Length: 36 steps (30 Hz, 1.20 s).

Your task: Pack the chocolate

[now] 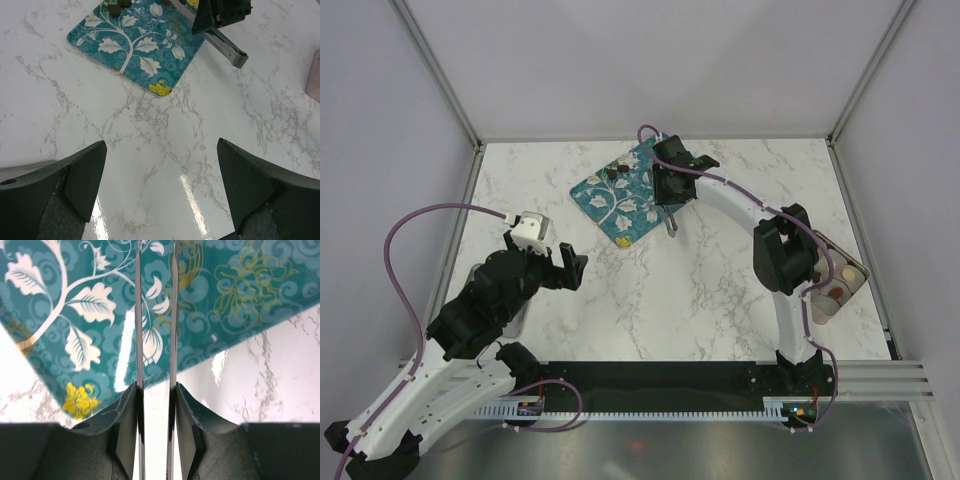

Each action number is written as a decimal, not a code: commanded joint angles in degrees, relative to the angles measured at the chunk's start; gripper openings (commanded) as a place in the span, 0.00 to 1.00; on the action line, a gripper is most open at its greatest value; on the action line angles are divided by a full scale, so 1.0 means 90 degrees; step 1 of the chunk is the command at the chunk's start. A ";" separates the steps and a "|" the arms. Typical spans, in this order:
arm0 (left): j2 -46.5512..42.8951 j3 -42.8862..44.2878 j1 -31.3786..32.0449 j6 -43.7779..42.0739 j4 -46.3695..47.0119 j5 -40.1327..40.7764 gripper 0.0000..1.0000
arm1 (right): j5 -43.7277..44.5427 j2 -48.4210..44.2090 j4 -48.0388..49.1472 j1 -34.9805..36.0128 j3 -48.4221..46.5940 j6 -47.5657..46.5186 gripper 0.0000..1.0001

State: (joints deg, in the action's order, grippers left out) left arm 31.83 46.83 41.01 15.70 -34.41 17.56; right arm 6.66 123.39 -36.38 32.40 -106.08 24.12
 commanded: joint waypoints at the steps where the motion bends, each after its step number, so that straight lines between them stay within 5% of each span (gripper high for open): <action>1: -0.0002 0.0021 0.0033 -0.0036 0.0074 0.0100 1.00 | -0.0075 -0.0799 -0.0293 0.0003 0.0281 -0.0024 0.39; 18: 0.0164 0.0051 0.0033 -0.0046 0.0074 -0.0242 1.00 | 0.0530 -0.4734 -0.1855 -0.0260 0.4060 0.1431 0.37; 25: 0.0135 0.0041 0.0033 -0.0046 0.0074 -0.0350 1.00 | 0.0589 -0.6267 -0.3298 -0.1157 0.4209 0.1432 0.37; 36: 0.0008 0.0041 0.0023 -0.0046 0.0074 -0.0350 1.00 | 0.0628 -0.6786 -0.4824 -0.1783 0.4297 0.1519 0.37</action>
State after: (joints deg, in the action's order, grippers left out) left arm 32.40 46.83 41.01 15.70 -34.41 14.68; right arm 10.90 63.88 -73.78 17.26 -67.18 36.51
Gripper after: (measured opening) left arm 0.993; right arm 0.381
